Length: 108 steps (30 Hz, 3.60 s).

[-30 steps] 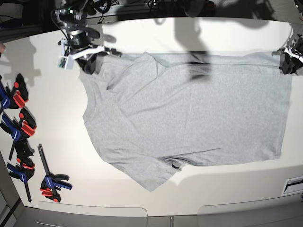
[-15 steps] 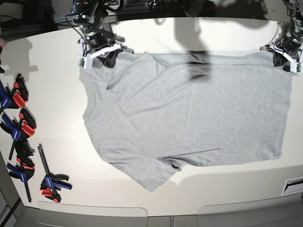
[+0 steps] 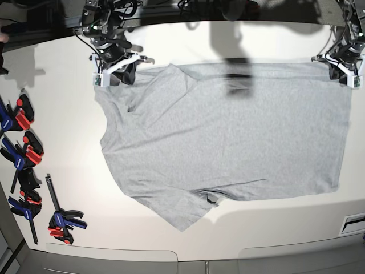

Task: Fold the T-shirt properly
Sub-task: 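Lower the right gripper onto the sleeve and pinch the fabric, then release the sleeve and raise the right gripper off the shirt, then reach the right gripper to the hem corner and grasp it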

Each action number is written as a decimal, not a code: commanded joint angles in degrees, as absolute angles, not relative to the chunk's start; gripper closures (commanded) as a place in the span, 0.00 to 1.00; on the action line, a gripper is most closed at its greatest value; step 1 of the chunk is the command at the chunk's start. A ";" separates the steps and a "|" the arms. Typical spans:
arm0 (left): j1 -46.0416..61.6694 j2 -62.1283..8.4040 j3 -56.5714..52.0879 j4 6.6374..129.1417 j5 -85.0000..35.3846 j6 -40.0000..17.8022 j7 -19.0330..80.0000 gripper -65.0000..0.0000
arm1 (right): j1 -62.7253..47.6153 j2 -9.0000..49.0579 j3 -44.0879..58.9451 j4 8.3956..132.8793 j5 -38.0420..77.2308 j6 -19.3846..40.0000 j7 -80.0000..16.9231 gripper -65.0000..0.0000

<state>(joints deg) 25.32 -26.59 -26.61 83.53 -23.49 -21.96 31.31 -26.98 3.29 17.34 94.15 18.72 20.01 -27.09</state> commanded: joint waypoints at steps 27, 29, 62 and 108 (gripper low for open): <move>39.92 -27.46 -26.96 84.40 -27.77 -21.61 36.62 1.00 | -46.57 3.79 18.55 107.96 21.23 18.85 -32.25 1.00; 40.53 -27.46 -27.03 84.73 -28.56 -21.61 36.95 1.00 | -46.52 3.81 19.64 108.12 21.23 18.85 -32.23 1.00; 41.91 -26.68 -42.33 109.27 -36.32 -21.61 24.12 0.97 | -27.53 3.64 25.12 118.58 17.61 26.57 -25.85 1.00; 41.74 -26.65 -42.33 109.25 -36.10 -21.63 24.34 0.97 | 33.17 16.67 8.23 31.14 5.69 23.14 -18.06 0.57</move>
<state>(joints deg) 41.56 -25.71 -41.69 108.36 -35.79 -21.58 25.71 32.36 16.19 8.29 30.81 6.11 22.96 -16.27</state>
